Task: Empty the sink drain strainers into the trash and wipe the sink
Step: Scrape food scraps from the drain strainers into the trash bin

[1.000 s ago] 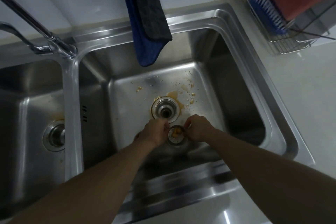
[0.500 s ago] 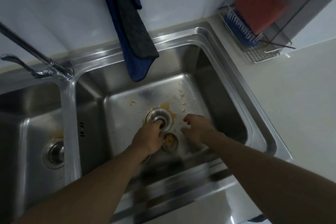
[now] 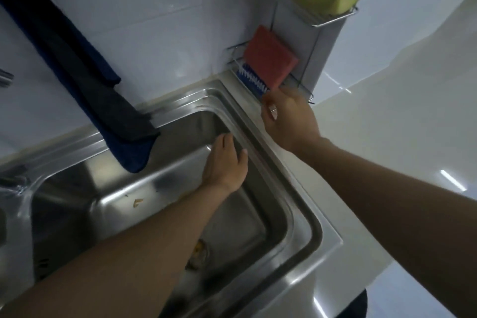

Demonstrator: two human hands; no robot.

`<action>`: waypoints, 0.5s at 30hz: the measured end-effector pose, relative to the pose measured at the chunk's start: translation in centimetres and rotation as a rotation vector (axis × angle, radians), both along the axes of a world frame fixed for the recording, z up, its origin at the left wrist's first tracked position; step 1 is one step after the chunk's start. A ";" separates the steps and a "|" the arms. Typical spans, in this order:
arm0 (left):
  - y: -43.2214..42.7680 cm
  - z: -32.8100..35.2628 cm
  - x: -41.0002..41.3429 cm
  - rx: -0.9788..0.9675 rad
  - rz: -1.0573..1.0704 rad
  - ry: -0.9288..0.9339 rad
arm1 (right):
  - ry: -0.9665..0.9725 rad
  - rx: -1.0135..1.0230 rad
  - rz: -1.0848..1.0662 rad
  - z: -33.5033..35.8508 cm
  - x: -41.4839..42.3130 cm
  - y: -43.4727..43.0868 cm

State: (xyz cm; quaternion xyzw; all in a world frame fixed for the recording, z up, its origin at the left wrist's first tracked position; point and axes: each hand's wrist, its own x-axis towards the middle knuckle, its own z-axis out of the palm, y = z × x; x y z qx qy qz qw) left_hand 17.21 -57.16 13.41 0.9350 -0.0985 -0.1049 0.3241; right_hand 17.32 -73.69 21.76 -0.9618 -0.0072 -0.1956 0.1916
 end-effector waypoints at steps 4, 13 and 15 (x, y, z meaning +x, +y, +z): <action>-5.0 0.2 1.5 -0.082 -0.004 -0.069 | 0.048 -0.197 -0.089 1.6 2.6 -3.9; -8.9 -2.6 1.7 0.055 0.013 -0.097 | 0.394 -0.127 -0.252 -1.0 4.8 -7.3; -9.0 -2.9 1.9 0.075 0.008 -0.111 | 0.386 -0.103 -0.269 -1.7 5.0 -7.3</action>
